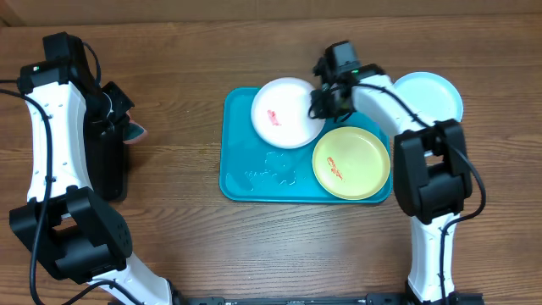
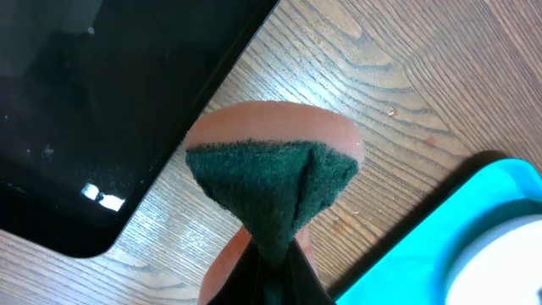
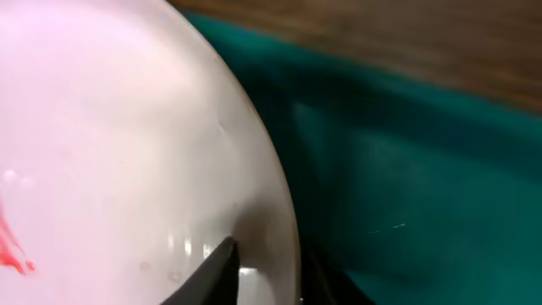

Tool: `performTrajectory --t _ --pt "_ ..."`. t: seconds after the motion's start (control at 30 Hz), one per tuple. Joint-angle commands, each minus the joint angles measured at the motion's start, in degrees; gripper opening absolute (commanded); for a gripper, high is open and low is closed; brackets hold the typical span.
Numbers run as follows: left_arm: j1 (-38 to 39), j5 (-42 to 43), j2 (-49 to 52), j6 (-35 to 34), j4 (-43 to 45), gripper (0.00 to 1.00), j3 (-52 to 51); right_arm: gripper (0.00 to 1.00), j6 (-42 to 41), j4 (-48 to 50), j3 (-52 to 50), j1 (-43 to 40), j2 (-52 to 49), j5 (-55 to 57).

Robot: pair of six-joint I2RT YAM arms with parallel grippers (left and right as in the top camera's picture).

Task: Clean dirty plates on tray and stack at the side

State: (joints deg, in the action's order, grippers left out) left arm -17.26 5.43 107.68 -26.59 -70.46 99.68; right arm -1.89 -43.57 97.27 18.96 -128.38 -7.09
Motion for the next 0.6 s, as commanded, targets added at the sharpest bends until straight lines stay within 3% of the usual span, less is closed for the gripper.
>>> performTrajectory --t 0.0,0.1,0.2,0.47,0.57 --pt "0.20 0.61 -0.44 1.31 0.22 0.04 -0.31 0.36 0.20 0.24 0.31 1.84 0.00 -0.59" --pt "0.46 0.59 -0.44 1.31 0.22 0.04 -0.31 0.46 0.22 1.77 0.31 2.08 0.00 -0.37" --pt "0.76 0.59 -0.44 1.33 0.20 0.04 -0.31 0.49 0.24 3.76 0.31 2.01 0.00 0.17" --pt "0.98 0.63 -0.44 1.31 0.20 0.04 -0.31 0.47 3.87 5.88 0.22 2.14 -1.64 -0.07" --pt "1.73 0.61 -0.44 1.40 0.20 0.04 -0.31 0.40 3.80 5.51 0.22 2.14 -3.52 -0.07"
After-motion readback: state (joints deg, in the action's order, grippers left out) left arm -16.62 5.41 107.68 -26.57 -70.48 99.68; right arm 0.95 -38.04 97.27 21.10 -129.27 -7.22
